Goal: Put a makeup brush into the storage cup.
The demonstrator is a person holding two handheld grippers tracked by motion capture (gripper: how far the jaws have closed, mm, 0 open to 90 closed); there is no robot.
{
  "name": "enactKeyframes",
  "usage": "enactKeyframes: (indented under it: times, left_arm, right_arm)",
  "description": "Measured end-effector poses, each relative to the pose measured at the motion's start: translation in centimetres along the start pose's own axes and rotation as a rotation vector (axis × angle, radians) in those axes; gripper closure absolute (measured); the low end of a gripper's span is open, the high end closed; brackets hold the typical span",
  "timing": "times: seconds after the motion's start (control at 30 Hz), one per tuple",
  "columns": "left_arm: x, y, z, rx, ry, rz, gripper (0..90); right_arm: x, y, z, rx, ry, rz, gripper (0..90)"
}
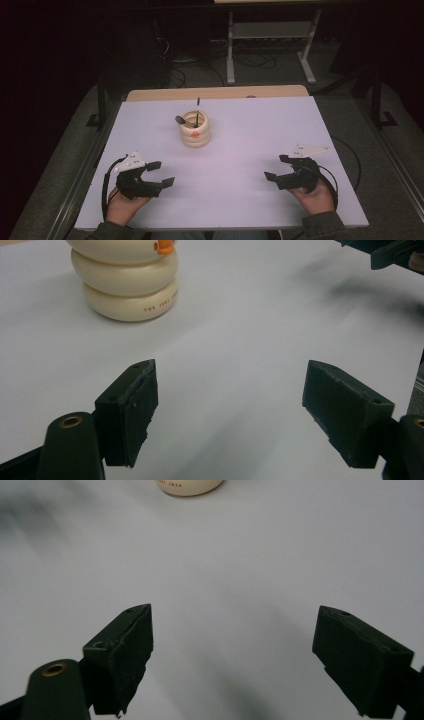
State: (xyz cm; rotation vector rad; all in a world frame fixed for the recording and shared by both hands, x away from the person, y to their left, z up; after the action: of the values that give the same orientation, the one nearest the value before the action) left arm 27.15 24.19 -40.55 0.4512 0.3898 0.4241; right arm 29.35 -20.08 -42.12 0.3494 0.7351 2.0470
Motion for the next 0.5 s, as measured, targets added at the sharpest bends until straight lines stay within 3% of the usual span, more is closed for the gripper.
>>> enactKeyframes:
  times: [0.07,0.37,0.5]
  left_arm:
    - [-0.17,-0.06,-0.16,-0.011,0.012,-0.002,21.9]
    - [-0.39,-0.01,-0.75,0.006,-0.013,-0.005,22.0]
    - [-0.48,-0.16,-0.99,0.007,-0.006,-0.010,21.9]
  right_arm:
    - [0.04,-0.03,-0.08,-0.004,-0.003,0.002,15.6]
    - [0.12,0.09,-0.51,-0.004,0.005,0.000,15.6]
    - [0.26,0.05,-0.51,-0.001,0.003,-0.001,15.6]
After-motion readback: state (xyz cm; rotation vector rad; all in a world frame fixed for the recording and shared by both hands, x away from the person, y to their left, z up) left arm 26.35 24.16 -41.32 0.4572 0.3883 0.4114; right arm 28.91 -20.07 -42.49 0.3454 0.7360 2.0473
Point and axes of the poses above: each handheld gripper's, and its own axes: y roughly backward along the jaws, z roughly out of its top, x roughly to its left, the point moved 2 cm from there along -y, roughly forward along the jaws, and after that the axes turned 14 degrees about -z, right-handed, at the moved point
